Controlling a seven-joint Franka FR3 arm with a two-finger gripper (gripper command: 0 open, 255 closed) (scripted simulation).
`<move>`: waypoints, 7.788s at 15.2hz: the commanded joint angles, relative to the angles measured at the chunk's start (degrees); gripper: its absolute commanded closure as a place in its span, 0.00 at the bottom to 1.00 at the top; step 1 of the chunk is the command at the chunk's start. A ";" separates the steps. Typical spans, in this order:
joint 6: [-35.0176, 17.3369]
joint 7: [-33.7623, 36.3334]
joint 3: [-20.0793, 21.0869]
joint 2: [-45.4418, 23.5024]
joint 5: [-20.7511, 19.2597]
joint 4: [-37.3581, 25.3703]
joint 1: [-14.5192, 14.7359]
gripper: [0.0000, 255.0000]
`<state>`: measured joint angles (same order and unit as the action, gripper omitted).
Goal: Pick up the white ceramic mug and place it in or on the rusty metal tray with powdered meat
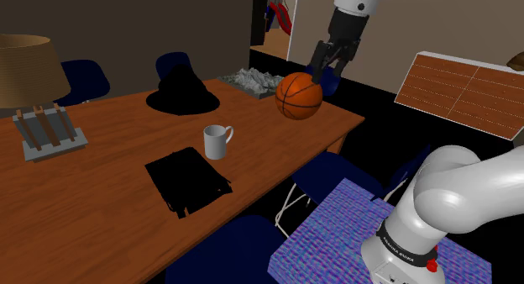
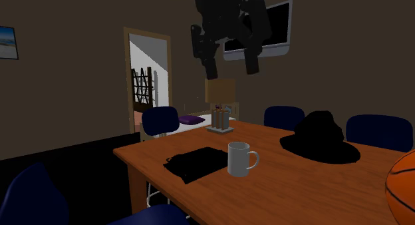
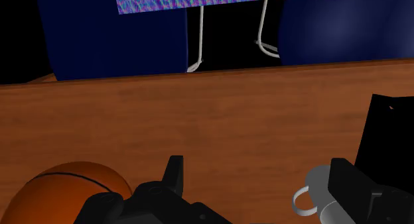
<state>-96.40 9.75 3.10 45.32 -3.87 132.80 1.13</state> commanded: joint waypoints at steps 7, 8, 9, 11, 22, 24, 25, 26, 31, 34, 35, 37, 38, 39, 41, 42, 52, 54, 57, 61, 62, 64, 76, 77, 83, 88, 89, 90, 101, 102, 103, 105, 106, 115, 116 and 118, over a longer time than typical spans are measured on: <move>-5.30 -0.37 1.62 -13.38 0.97 -4.50 1.37 0.00; -6.01 -0.43 1.91 -15.65 1.09 -5.46 1.58 0.00; -6.67 -0.50 2.22 -17.92 1.19 -6.48 1.77 0.00; -7.82 -0.62 2.83 -22.47 1.32 -8.69 2.16 0.00; -10.15 -0.93 6.21 -47.79 0.56 -25.03 4.58 0.00; -9.82 -0.94 6.73 -52.48 0.15 -28.80 5.20 0.00; -9.57 -0.96 6.97 -54.84 -0.07 -30.80 5.54 0.00; -9.26 -0.98 7.20 -57.22 -0.30 -32.87 5.90 0.00; -6.70 -1.25 8.11 -69.44 -1.56 -44.55 8.12 0.00; -6.11 -1.42 8.29 -74.00 -2.02 -48.61 9.05 0.00; -6.88 -1.40 8.28 -74.01 -2.04 -47.84 9.01 0.00; -8.37 -1.34 8.24 -74.10 -2.09 -46.44 8.95 0.00; -9.11 -1.31 8.22 -74.17 -2.12 -45.76 8.92 0.00; -9.85 -1.28 8.20 -74.24 -2.16 -45.10 8.89 0.00; -11.00 -1.23 8.16 -74.37 -2.21 -44.06 8.85 0.00; -11.00 -1.23 8.16 -74.38 -2.22 -44.08 8.85 0.00; -10.99 -1.23 8.16 -74.39 -2.22 -44.09 8.85 1.00; -10.99 -1.23 8.16 -74.39 -2.22 -44.09 8.85 1.00; -10.99 -1.23 8.16 -74.39 -2.22 -44.09 8.85 1.00; -9.09 -1.35 8.25 -73.58 -2.04 -45.20 8.83 1.00; -8.43 -1.39 8.28 -73.36 -1.98 -45.64 8.83 1.00; -7.11 -1.47 8.33 -72.91 -1.88 -46.52 8.83 1.00; 1.26 -1.85 8.57 -71.21 -1.45 -53.25 9.00 1.00; 2.00 -1.87 8.58 -71.16 -1.43 -53.94 9.03 1.00; 5.55 0.30 9.35 -70.91 -1.27 -57.19 10.80 1.00; 7.47 6.03 11.13 -71.52 -1.16 -59.62 15.09 1.00; 7.95 7.19 11.47 -71.84 -1.17 -60.41 16.00 1.00; 8.46 8.34 11.80 -72.23 -1.21 -61.29 16.92 1.00; 2.13 9.97 12.12 -72.59 -1.27 -55.29 17.72 1.00; 1.39 9.98 12.10 -72.64 -1.29 -54.60 17.68 1.00; 0.66 9.99 12.08 -72.71 -1.31 -53.92 17.64 1.00; -0.79 10.02 12.04 -72.89 -1.37 -52.65 17.59 1.00; -1.50 10.03 12.02 -73.00 -1.40 -52.04 17.56 1.00; -4.19 10.10 11.92 -73.54 -1.56 -49.87 17.49 1.00; -4.19 10.10 11.92 -73.54 -1.56 -49.87 17.49 1.00; -4.19 10.10 11.92 -73.54 -1.56 -49.87 17.49 0.00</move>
<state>-100.58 19.85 15.02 -28.23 -5.43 82.93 18.62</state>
